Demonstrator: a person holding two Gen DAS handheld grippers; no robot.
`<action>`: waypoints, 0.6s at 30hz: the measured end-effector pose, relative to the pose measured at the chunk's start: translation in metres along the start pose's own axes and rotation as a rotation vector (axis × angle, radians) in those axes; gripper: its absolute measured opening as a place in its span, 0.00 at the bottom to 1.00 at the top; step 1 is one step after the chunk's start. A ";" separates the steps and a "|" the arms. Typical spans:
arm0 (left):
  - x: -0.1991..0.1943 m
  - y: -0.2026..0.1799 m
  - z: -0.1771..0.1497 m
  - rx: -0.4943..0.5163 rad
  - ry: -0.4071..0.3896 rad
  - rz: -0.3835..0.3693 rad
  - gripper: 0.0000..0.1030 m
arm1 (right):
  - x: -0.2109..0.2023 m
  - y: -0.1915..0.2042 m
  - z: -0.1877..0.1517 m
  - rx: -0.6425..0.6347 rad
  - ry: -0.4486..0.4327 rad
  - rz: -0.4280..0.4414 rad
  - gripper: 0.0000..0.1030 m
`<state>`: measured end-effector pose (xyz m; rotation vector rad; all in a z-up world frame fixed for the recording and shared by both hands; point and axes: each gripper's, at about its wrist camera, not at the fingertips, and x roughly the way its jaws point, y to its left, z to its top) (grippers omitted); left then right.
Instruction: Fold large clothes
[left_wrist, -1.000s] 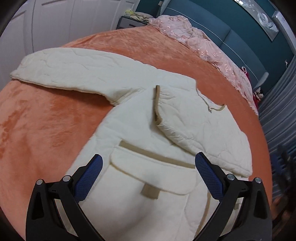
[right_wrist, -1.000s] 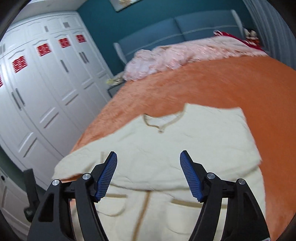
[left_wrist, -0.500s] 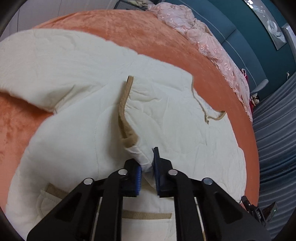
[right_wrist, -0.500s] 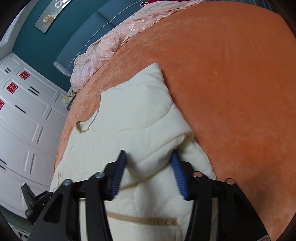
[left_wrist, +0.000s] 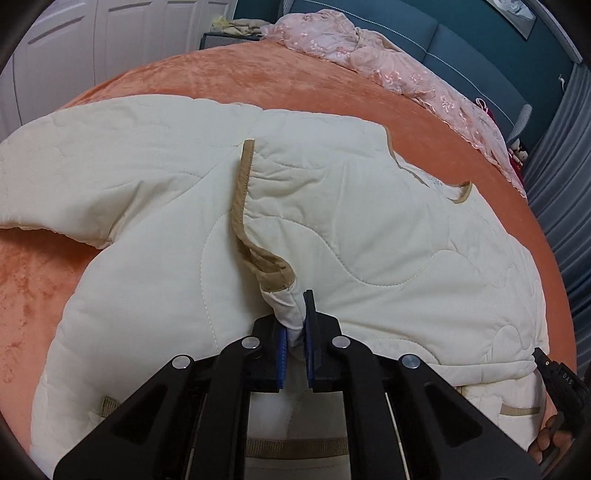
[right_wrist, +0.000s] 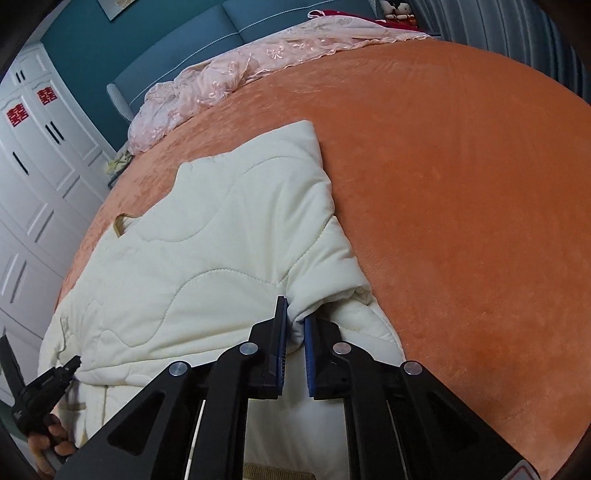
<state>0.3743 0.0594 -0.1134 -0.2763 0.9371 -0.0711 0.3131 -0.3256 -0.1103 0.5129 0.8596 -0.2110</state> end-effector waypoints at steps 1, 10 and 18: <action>0.001 -0.001 -0.001 0.007 -0.004 0.006 0.08 | 0.001 0.001 -0.001 -0.009 0.004 -0.009 0.07; -0.052 -0.013 0.003 0.132 -0.058 0.175 0.41 | -0.055 0.014 -0.001 -0.092 -0.092 -0.186 0.27; -0.057 -0.071 0.027 0.213 -0.095 0.180 0.41 | -0.033 0.121 -0.003 -0.327 -0.067 -0.056 0.26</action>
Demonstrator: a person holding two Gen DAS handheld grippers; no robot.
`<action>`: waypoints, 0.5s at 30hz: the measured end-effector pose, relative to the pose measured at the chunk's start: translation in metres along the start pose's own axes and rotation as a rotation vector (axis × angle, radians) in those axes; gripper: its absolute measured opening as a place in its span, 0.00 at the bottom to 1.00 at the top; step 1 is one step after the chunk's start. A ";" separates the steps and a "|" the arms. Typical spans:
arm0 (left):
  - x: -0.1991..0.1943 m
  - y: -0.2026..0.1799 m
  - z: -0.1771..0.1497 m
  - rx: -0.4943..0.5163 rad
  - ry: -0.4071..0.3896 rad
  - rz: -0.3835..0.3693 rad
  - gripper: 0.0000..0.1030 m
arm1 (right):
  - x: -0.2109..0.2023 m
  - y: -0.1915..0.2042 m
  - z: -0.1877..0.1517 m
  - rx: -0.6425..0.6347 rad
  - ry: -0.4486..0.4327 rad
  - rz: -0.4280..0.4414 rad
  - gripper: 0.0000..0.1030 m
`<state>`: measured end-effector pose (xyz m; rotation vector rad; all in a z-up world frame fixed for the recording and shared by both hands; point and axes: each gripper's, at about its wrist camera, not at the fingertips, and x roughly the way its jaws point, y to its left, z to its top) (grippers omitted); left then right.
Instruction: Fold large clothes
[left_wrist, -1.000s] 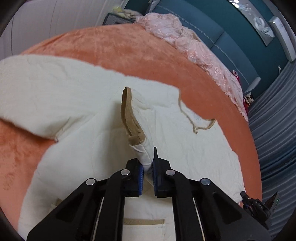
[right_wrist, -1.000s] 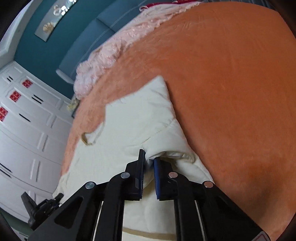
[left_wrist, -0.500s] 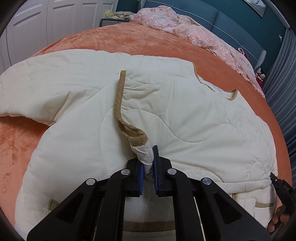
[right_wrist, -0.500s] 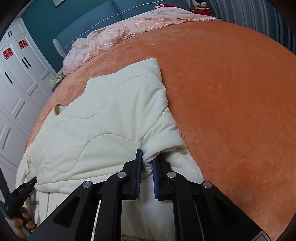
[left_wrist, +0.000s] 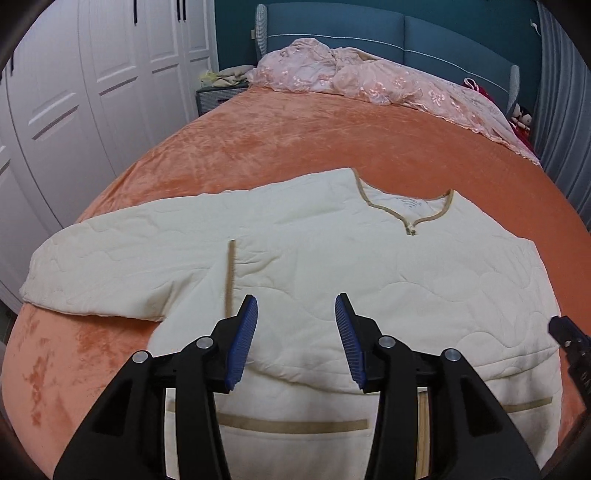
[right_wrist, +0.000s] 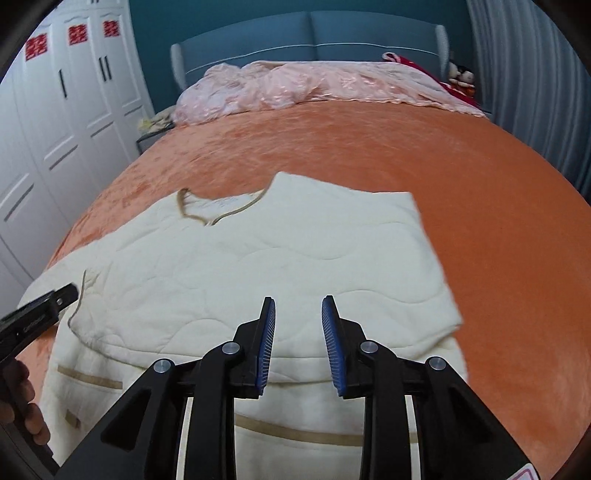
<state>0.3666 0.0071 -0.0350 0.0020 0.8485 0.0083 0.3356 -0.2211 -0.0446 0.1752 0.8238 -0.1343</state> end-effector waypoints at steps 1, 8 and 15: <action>0.007 -0.007 -0.002 0.009 0.010 0.003 0.41 | 0.008 0.009 -0.003 -0.024 0.013 0.005 0.26; 0.059 -0.032 -0.034 0.044 0.092 0.014 0.41 | 0.051 0.022 -0.038 -0.062 0.074 -0.018 0.26; 0.062 -0.038 -0.052 0.073 0.017 0.048 0.42 | 0.056 0.023 -0.044 -0.065 0.048 -0.015 0.26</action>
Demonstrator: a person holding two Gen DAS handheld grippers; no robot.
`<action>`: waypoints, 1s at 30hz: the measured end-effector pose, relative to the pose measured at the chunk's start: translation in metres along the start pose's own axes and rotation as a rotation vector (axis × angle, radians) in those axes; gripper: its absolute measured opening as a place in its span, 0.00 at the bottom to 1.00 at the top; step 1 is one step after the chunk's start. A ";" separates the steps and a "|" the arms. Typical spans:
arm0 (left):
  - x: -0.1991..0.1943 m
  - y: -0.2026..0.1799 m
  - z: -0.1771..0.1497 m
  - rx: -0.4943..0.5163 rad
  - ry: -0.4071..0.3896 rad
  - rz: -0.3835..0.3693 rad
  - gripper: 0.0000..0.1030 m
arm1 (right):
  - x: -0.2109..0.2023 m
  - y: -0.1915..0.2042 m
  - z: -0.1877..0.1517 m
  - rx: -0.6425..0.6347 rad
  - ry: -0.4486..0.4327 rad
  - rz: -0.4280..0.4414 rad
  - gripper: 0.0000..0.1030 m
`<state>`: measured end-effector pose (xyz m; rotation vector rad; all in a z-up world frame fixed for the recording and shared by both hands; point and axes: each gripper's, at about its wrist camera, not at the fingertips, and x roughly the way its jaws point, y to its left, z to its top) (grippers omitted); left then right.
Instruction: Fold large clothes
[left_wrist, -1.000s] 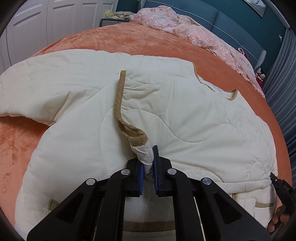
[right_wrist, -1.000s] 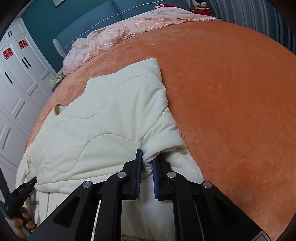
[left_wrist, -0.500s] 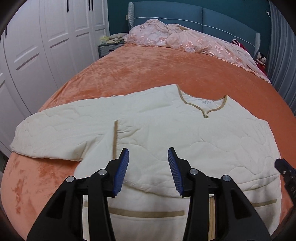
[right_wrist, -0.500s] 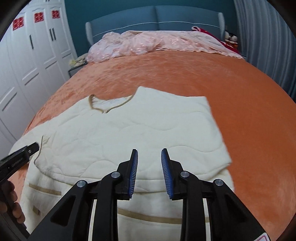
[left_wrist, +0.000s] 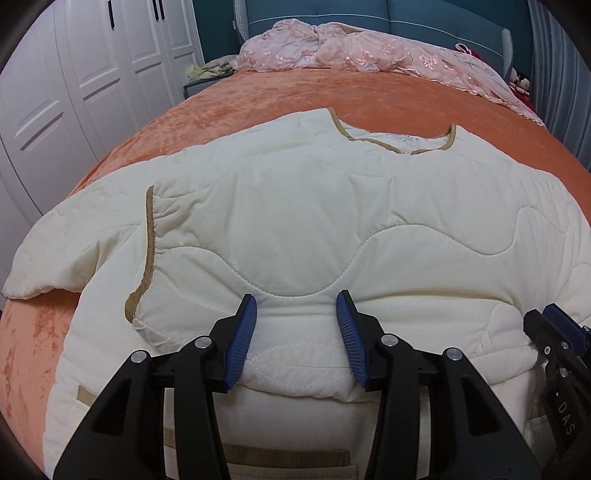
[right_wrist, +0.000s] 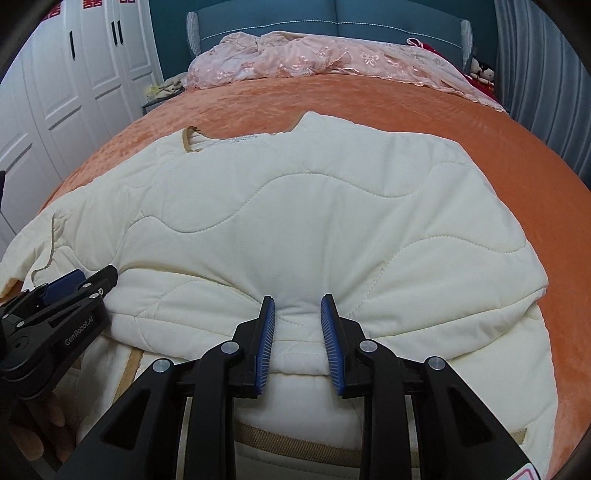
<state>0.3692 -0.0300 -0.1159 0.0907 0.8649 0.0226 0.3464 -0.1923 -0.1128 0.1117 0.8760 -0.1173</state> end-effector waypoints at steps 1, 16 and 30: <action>0.000 0.000 -0.001 -0.004 -0.008 -0.003 0.43 | 0.000 0.000 -0.001 -0.001 -0.005 -0.003 0.26; 0.000 0.002 -0.007 -0.023 -0.062 -0.003 0.45 | 0.001 0.001 -0.006 -0.002 -0.036 -0.006 0.26; -0.070 0.271 -0.018 -0.462 -0.056 -0.012 0.88 | -0.046 0.004 -0.013 -0.017 0.016 -0.005 0.35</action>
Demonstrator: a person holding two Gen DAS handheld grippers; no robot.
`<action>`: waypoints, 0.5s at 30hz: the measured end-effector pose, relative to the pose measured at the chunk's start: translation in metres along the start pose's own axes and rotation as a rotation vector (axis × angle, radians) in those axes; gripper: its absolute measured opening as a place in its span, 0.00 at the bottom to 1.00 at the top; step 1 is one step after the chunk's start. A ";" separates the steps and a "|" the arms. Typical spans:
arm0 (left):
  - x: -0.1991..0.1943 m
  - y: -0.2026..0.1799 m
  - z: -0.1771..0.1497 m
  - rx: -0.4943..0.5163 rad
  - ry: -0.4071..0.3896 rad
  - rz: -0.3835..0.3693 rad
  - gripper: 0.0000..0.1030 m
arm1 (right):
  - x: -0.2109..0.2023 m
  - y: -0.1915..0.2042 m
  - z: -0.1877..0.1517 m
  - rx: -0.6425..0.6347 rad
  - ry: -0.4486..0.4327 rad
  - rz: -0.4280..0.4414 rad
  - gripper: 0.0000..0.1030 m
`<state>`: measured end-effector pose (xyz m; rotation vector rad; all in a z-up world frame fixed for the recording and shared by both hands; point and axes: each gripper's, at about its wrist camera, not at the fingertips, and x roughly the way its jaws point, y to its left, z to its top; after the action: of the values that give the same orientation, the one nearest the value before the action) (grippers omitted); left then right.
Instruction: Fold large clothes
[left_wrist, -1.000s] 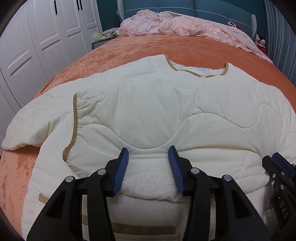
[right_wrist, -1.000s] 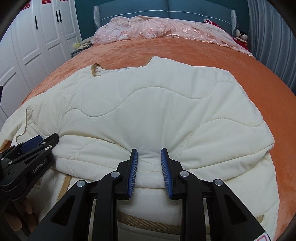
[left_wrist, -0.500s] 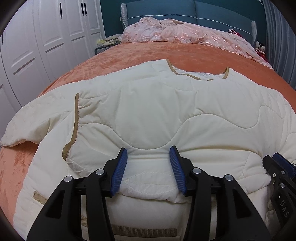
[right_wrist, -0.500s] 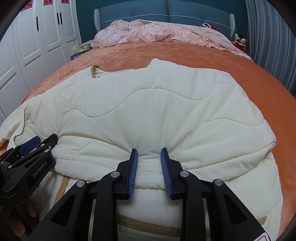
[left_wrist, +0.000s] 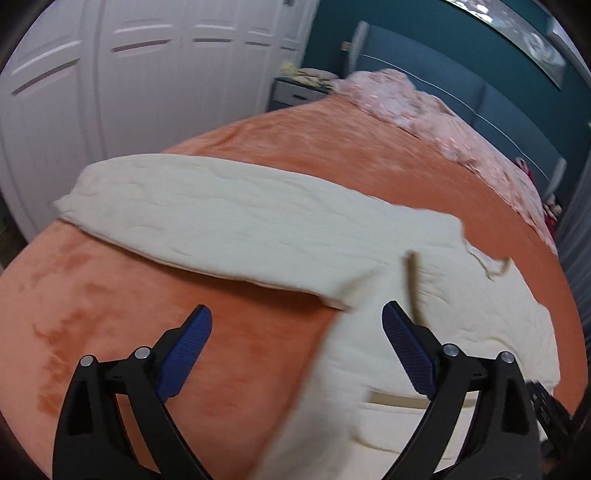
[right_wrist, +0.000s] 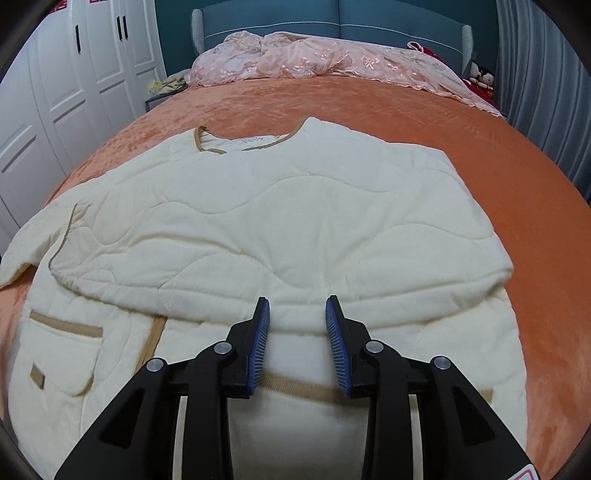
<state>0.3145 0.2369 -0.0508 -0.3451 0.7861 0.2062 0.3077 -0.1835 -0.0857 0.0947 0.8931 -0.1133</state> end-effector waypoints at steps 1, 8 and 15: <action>0.004 0.033 0.011 -0.055 0.007 0.044 0.88 | -0.007 0.001 -0.007 0.010 0.006 0.011 0.37; 0.037 0.217 0.047 -0.573 0.034 0.095 0.85 | -0.049 0.015 -0.062 0.033 0.051 0.068 0.40; 0.064 0.204 0.083 -0.531 0.080 0.044 0.07 | -0.064 0.030 -0.079 0.014 0.080 0.093 0.45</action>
<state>0.3500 0.4605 -0.0888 -0.8418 0.8120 0.4467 0.2116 -0.1398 -0.0838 0.1547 0.9660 -0.0295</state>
